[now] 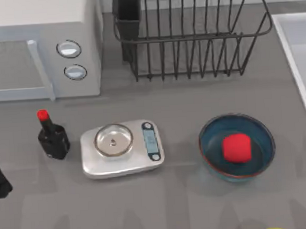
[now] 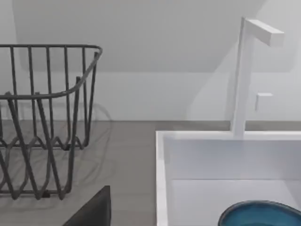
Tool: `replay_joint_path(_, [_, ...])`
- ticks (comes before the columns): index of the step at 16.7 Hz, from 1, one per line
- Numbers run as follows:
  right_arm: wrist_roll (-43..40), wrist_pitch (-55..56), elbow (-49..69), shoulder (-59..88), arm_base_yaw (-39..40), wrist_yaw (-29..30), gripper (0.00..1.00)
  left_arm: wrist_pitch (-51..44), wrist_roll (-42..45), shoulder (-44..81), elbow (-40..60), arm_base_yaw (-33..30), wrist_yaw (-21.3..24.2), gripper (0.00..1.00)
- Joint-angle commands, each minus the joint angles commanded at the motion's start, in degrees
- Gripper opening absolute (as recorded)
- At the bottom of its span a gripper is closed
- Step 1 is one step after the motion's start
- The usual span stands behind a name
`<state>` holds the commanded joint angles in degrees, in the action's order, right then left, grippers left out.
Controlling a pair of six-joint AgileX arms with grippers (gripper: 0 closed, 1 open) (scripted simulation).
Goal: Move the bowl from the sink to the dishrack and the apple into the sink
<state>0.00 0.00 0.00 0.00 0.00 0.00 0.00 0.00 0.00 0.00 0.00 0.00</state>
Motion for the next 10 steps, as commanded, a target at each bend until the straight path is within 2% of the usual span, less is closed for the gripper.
replay_joint_path(5, [-0.6,-1.6,3.2,3.3,-0.5,0.0,1.00,0.0,0.0,0.0,0.0,0.0,0.0,1.00])
replay_joint_path(10, [-3.6,-9.2,18.5,19.7,-3.0,0.2,1.00,0.0,0.0,0.0,0.0,0.0,0.0,1.00])
